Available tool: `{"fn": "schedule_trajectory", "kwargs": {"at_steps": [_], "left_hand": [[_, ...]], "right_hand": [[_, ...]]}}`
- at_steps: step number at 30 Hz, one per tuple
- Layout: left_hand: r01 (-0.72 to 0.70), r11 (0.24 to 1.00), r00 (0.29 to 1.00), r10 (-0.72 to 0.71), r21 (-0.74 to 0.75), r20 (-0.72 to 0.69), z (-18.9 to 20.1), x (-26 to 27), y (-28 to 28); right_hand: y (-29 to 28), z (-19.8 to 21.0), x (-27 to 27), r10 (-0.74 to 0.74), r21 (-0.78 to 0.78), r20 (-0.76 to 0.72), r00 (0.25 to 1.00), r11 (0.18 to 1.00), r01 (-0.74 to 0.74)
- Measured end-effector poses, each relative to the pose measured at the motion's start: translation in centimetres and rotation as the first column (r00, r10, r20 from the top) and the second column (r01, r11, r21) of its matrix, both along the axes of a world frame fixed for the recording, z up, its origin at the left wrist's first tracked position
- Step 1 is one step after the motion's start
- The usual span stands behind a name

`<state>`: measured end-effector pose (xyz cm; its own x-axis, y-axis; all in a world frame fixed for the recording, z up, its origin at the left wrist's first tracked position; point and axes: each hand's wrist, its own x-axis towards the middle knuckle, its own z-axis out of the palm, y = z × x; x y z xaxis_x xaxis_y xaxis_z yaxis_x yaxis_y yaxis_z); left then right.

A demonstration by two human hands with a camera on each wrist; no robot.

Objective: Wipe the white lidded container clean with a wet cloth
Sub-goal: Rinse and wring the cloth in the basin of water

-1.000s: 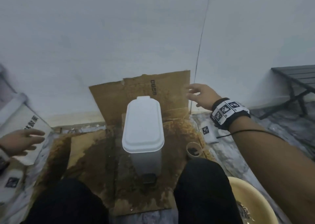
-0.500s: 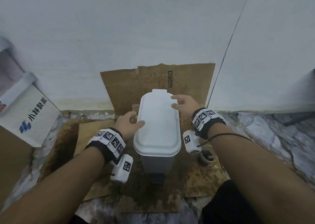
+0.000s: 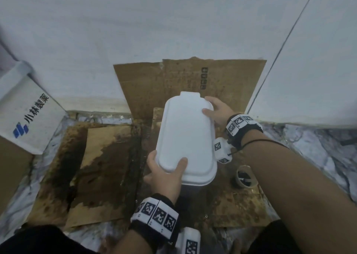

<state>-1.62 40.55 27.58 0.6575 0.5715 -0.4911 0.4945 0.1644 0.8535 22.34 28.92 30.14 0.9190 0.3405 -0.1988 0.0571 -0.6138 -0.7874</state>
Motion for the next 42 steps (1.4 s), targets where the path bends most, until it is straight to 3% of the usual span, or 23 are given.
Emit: {"fn": "schedule_trajectory", "kwargs": {"at_steps": [5, 10, 14, 20, 29, 35, 40, 42], "left_hand": [[0.009, 0.999, 0.997, -0.012, 0.036, 0.078, 0.2, -0.4, 1.5], [0.092, 0.995, 0.969, -0.098, 0.035, 0.229, 1.1, -0.6, 5.1], [0.223, 0.974, 0.944, -0.228, 0.046, 0.238, 3.1, 0.2, 8.3], [0.431, 0.891, 0.882, -0.449, 0.14, 0.144, 4.3, 2.2, 13.3], [0.371, 0.925, 0.888, -0.38, 0.087, 0.259, 1.9, 4.3, 13.4], [0.352, 0.923, 0.909, -0.377, 0.158, 0.178, 1.0, 5.1, 12.6], [0.444, 0.896, 0.896, -0.444, 0.009, -0.019, 1.3, 4.1, 12.8], [0.467, 0.884, 0.884, -0.467, -0.019, -0.012, 1.3, 3.6, 12.7]], "right_hand": [[-0.8, 0.3, -0.7, 0.006, 0.123, -0.069, 0.998, 0.992, 0.003], [-3.4, 0.3, -2.8, -0.096, 0.343, -0.248, 0.964, 0.922, 0.18], [-5.7, 0.9, -6.0, -0.073, 0.437, -0.393, 0.917, 0.862, 0.256], [-7.8, 0.4, -11.3, -0.197, 0.407, -0.349, 0.916, 0.849, 0.337], [-9.4, -1.9, -16.3, -0.284, 0.27, -0.474, 0.833, 0.854, 0.445], [-10.5, -2.5, -14.8, -0.339, 0.213, -0.375, 0.863, 0.874, 0.436], [-10.6, -2.7, -12.9, -0.381, 0.263, -0.254, 0.889, 0.857, 0.443], [-10.7, -2.9, -12.3, -0.405, 0.284, -0.236, 0.883, 0.84, 0.462]]}}
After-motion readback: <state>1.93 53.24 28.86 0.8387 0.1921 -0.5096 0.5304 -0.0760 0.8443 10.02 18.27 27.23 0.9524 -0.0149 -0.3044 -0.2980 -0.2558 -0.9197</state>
